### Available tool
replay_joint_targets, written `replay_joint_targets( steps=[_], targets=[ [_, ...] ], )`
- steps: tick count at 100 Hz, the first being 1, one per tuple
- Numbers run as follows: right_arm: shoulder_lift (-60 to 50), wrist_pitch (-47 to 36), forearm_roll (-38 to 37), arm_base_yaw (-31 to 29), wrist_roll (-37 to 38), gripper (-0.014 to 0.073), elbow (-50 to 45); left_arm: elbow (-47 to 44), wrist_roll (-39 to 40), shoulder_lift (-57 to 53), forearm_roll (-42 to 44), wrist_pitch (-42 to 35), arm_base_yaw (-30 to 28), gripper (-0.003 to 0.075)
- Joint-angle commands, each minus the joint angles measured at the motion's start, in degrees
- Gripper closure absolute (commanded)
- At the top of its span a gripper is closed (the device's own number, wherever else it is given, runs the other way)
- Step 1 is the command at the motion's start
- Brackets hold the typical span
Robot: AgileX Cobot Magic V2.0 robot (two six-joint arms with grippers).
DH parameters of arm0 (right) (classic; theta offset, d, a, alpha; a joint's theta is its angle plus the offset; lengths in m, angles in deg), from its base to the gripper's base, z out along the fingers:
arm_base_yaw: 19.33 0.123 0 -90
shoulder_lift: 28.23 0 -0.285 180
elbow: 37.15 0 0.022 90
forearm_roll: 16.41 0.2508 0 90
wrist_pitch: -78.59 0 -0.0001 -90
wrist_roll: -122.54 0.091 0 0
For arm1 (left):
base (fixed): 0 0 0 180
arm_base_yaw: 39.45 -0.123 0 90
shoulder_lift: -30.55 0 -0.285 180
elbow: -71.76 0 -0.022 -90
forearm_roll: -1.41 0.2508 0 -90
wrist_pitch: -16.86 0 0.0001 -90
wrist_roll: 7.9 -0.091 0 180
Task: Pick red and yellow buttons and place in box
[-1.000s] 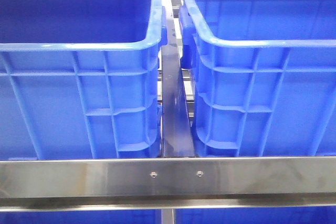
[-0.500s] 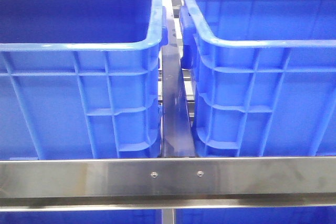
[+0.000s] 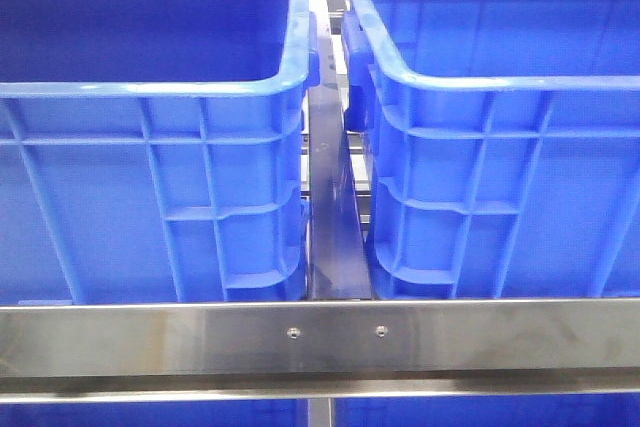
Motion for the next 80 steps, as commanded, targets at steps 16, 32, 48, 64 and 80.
replay_joint_targets(
  steps=[16, 32, 48, 64, 80],
  targets=[
    [-1.20, -4.40, -0.66, 0.13, -0.05, 0.0661, 0.08, -0.36, 0.66, -1.91, -2.76, -4.76, 0.06, 0.0739],
    [-1.20, -4.40, -0.66, 0.13, -0.05, 0.0661, 0.08, -0.36, 0.56, -1.91, -2.66, -4.71, 0.06, 0.0739],
    [-1.20, -4.40, -0.66, 0.13, -0.05, 0.0661, 0.08, -0.36, -1.02, -1.91, -2.66, -4.20, 0.06, 0.0739],
    [-1.20, -4.40, -0.66, 0.13, -0.05, 0.0661, 0.08, -0.36, -1.02, -1.91, -2.66, -4.20, 0.06, 0.0739],
    [-1.20, -4.40, -0.66, 0.13, -0.05, 0.0661, 0.08, -0.36, -1.02, -1.91, -2.66, -4.20, 0.06, 0.0739]
  ],
)
